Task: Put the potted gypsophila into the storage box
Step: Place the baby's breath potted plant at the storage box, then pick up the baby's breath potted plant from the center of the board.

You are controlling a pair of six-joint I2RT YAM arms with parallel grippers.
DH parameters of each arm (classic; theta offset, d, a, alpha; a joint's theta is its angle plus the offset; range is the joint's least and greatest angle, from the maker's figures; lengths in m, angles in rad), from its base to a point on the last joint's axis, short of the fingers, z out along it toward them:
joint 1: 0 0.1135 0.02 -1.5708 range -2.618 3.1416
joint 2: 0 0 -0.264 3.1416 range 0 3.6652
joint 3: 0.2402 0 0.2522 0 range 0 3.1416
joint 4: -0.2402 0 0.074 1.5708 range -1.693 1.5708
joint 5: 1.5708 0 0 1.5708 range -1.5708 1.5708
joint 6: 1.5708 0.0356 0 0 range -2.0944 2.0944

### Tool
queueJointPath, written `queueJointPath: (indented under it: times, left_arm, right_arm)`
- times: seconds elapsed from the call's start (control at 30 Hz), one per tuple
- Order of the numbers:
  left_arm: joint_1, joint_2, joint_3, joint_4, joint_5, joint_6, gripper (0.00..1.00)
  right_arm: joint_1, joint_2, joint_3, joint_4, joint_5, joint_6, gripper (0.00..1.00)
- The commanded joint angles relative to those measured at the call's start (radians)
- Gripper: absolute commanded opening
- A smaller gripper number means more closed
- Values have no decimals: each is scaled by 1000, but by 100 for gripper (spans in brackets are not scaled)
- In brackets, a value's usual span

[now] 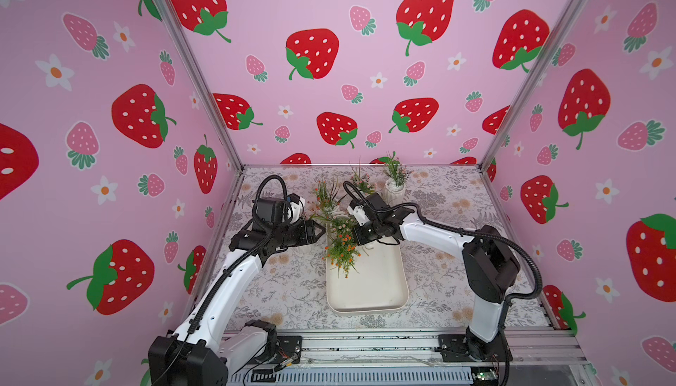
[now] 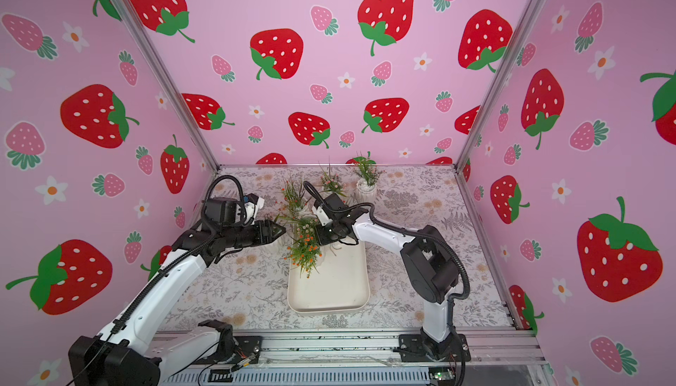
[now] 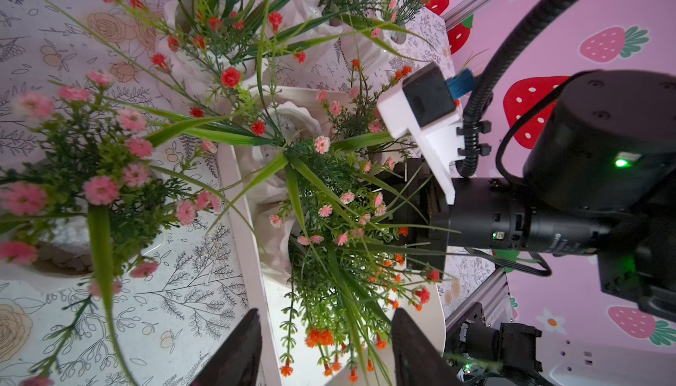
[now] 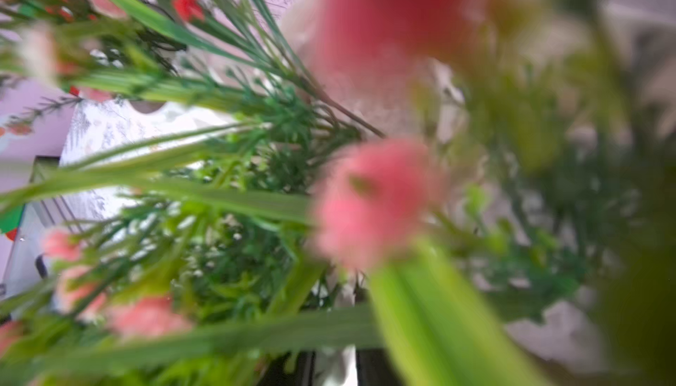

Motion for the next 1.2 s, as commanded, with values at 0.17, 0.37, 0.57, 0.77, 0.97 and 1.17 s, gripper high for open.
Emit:
queueJointPath:
  times: [0.17,0.37,0.57,0.77,0.97,1.17]
  left_arm:
    - [3,-47,53,-54,-100,31,59]
    - [12,-91,62,-87,-225,33,59]
    - [28,-121,58,-151,-384,-99,52]
    - [181,-202,-26,-198,-344,-272,52]
    - [355,-181,-93,-195,-191,-301,52]
    - [361,-14,-111,-136,-115,-285,49]
  right_arm:
    - [-3,-193,-81,-13,71,-57,40]
    - [-69,-443,-209,-99,127,-164,48]
    - [-274,-604,-308,-100,-6,-217,49]
    - [-420,-611,-325,-90,-73,-234,50]
    - [-492,-569,-335,-42,-137,-236,51]
    - [-516,-525,-350,-14,-188,-232,51]
